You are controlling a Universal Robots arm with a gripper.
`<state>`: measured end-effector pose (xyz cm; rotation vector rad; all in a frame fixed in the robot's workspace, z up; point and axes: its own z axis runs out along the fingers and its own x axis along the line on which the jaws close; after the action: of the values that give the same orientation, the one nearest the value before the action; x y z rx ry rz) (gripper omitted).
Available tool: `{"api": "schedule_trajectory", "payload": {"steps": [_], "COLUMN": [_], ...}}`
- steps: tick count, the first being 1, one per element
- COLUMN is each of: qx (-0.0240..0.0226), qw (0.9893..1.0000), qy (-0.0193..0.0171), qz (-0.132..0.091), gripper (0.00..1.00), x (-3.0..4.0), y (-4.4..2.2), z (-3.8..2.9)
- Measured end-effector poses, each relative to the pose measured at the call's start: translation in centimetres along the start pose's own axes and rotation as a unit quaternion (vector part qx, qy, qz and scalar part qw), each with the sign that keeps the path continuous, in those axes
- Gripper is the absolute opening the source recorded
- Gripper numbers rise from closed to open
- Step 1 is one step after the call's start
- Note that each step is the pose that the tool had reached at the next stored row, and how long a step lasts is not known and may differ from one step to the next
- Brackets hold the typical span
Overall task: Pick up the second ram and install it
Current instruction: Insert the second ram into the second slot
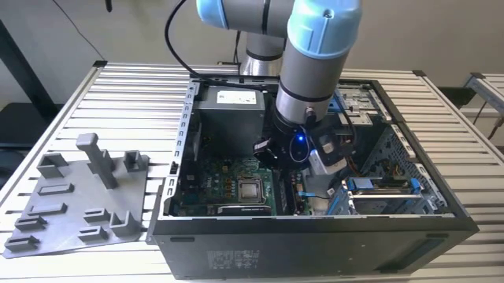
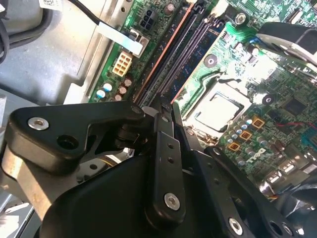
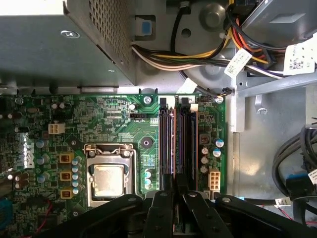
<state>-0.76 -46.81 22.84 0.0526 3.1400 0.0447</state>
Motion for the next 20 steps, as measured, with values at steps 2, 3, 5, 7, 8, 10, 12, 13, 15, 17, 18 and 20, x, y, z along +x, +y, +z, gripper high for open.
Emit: {"api": "schedule_trajectory", "payload": {"steps": [2,3,5,7,8,10,12,13,15,17,18,20], "qx": [0.0000,0.0000,0.0000,0.0000,0.0001,0.0000,-0.0002,-0.0001,0.0001,0.0000,0.0000,0.0000], "qw": [1.0000,1.0000,1.0000,1.0000,1.0000,1.0000,1.0000,1.0000,1.0000,1.0000,1.0000,1.0000], "qy": [0.0000,0.0000,0.0000,0.0000,0.0000,0.0001,0.0000,0.0000,0.0001,0.0001,0.0001,0.0001], "qz": [0.000,0.000,0.000,0.000,0.000,0.000,-0.001,-0.001,-0.001,-0.002,-0.002,-0.002], "gripper": [0.14,0.14,0.14,0.14,0.14,0.14,0.14,0.14,0.14,0.14,0.14,0.14], "x": [0.00,0.00,0.00,0.00,0.02,0.03,0.04,0.04,0.04,0.04,0.04,0.03], "y": [-0.02,-0.02,-0.02,-0.03,-0.04,-0.06,-0.10,-0.12,-0.15,-0.18,-0.19,-0.23], "z": [0.08,0.15,0.37,0.46,0.49,0.50,0.51,0.51,0.49,0.50,0.50,0.50]}}
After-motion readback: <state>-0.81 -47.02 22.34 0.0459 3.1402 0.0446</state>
